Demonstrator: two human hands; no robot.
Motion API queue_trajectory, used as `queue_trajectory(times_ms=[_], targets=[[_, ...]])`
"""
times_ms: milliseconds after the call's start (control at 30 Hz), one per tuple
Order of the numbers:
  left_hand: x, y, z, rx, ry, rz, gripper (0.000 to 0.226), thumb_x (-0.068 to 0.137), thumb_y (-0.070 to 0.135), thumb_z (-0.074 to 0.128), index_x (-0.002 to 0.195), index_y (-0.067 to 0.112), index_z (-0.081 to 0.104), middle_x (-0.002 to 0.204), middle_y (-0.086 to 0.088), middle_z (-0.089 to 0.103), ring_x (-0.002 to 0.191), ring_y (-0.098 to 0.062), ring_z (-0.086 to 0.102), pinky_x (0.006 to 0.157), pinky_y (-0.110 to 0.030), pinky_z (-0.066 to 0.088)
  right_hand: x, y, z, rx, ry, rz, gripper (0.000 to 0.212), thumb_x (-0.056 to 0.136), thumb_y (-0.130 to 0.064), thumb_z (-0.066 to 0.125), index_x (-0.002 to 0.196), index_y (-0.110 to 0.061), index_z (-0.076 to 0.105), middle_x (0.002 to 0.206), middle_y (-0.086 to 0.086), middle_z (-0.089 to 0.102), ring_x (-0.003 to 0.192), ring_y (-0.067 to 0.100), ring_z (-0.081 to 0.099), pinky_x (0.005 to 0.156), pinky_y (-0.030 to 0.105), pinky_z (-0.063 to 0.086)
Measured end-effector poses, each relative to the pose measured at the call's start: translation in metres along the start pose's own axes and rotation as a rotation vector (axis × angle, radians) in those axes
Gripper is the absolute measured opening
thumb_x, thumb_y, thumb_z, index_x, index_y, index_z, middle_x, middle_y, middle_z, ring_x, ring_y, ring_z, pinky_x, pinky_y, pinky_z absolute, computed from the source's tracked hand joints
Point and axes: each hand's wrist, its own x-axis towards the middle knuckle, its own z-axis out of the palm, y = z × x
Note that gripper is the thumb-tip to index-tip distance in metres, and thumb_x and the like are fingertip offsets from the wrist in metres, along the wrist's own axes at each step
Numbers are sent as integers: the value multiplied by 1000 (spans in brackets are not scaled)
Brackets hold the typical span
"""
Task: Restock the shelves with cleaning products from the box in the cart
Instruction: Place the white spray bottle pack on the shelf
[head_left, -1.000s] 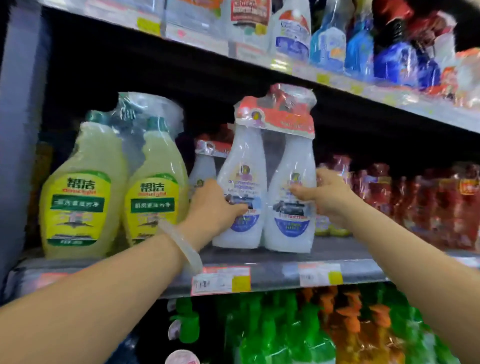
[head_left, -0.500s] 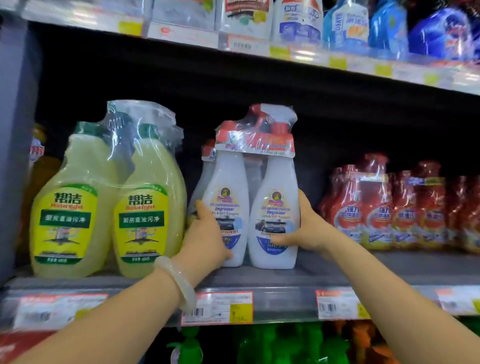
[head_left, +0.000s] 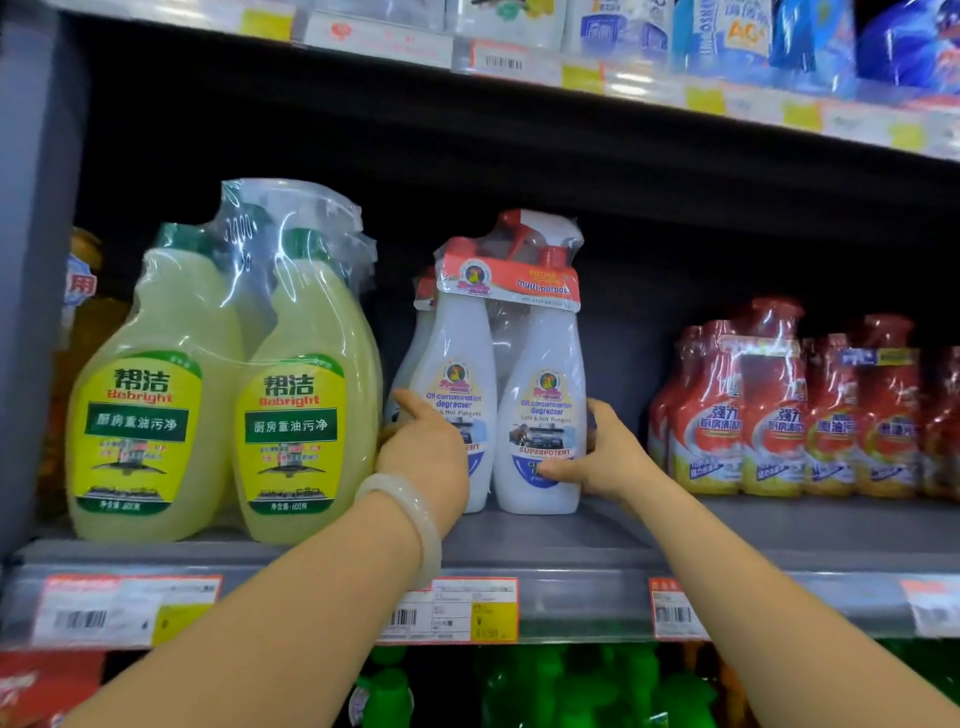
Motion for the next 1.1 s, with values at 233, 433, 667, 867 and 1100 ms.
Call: queue_trajectory(times_ms=[233,433,667,867,1100], targets=[[-4,-1,1,-56,11,11,77,98,23,48,140,-20,0,145,-40,17,121,-31,53,96,-32,49,3,1,7,-25,32,3,85,63,-9,86,133,-18,37,118,6,63,106,23,62,95,42,51],[4,-1,6,-33,12,-29,82,97,25,50,140,-20,-3,143,-32,32,113,-23,61,89,-30,50,4,-4,11,-84,25,-9,85,67,-10,84,135,-16,35,124,5,60,109,22,60,96,40,50],[11,0,13,-83,19,-70,89,95,28,54,139,-20,-6,132,-20,50,109,-22,62,87,-29,49,2,-4,12,-219,21,-51,80,73,-18,80,138,-15,33,130,4,57,115,21,56,90,30,46],[12,-2,11,-123,-21,-83,85,99,30,48,139,-18,-9,137,-23,44,114,-23,58,94,-32,47,6,0,13,-256,34,-69,79,72,-22,81,136,-16,34,129,4,58,114,23,58,92,34,48],[-4,-4,0,-142,-62,23,70,97,15,41,145,-11,-3,145,-34,25,123,-33,50,97,-36,45,-11,-11,11,-375,42,-53,86,64,-32,84,133,-14,37,127,8,53,115,25,55,93,36,49]])
